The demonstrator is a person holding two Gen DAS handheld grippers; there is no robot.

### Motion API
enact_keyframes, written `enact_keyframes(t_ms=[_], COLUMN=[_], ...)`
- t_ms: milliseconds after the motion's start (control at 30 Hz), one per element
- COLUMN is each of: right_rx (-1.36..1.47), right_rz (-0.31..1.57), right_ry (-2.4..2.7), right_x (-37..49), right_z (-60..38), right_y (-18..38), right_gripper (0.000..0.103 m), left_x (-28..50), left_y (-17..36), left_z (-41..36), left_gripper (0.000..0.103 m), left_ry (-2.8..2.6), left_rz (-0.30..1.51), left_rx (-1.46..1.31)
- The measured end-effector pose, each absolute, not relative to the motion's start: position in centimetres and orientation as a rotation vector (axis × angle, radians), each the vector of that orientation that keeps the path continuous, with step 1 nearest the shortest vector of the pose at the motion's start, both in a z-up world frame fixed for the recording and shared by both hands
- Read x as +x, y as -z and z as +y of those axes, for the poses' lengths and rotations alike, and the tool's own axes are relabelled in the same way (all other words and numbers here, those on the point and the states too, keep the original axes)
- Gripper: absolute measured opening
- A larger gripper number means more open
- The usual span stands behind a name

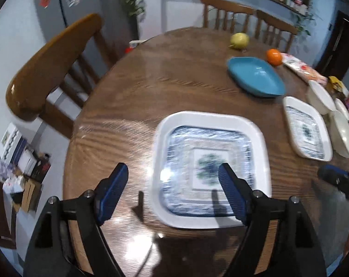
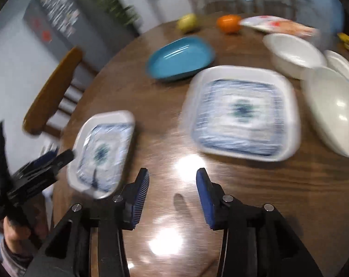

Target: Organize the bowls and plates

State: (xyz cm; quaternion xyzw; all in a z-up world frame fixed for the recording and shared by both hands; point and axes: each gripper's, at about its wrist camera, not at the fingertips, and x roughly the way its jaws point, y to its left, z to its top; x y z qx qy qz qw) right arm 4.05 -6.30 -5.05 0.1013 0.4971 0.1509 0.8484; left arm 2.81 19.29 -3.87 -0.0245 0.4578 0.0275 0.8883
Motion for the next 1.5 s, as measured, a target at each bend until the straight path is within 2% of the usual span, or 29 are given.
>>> enact_keyframes(t_ms=[233,567,800,833,867,900,933,967,1000,1500], right_rx=[0.292,0.320,0.288,0.284,0.274,0.265,0.261,0.257,0.248,0.265], right_rz=[1.012,1.004,0.999,0.999,0.999,1.000,1.004,1.009,1.013,0.958], right_ry=[-0.109,-0.050,-0.021,-0.014,-0.007,-0.004,-0.007,-0.011,-0.015,-0.142], right_x=[4.3,6.6,8.0,8.1,8.2,8.2,8.3,8.3,8.3,5.9], right_z=[-13.1,-15.0,-14.5,-14.4,-14.4,-14.3,-14.3,-14.3,-14.2,-11.8], right_y=[5.4,7.6,8.5,8.5,8.5,8.5,8.5,8.5,8.5,4.9], right_gripper=[0.043,0.043,0.043,0.038,0.034,0.025,0.017,0.013,0.010,0.010], left_x=[4.7,9.9,12.2,12.3,12.4,12.4,12.5,12.5,12.6,8.6], left_y=[3.0,5.7,7.9,8.0,8.1,8.1,8.0,8.0,8.0,4.4], left_z=[12.2,4.2,2.8,2.7,2.8,2.9,2.8,2.7,2.8,6.0], left_gripper=[0.079,0.078,0.048,0.041,0.039,0.032,0.019,0.016,0.014,0.014], left_ry=[0.119,0.181,0.181,0.185,0.189,0.190,0.199,0.210,0.201,0.131], left_rz=[0.941,0.975,1.048,1.054,1.062,1.054,1.053,1.055,1.054,0.950], left_rx=[-0.023,0.048,0.035,0.029,0.021,0.019,0.014,0.007,0.012,0.015])
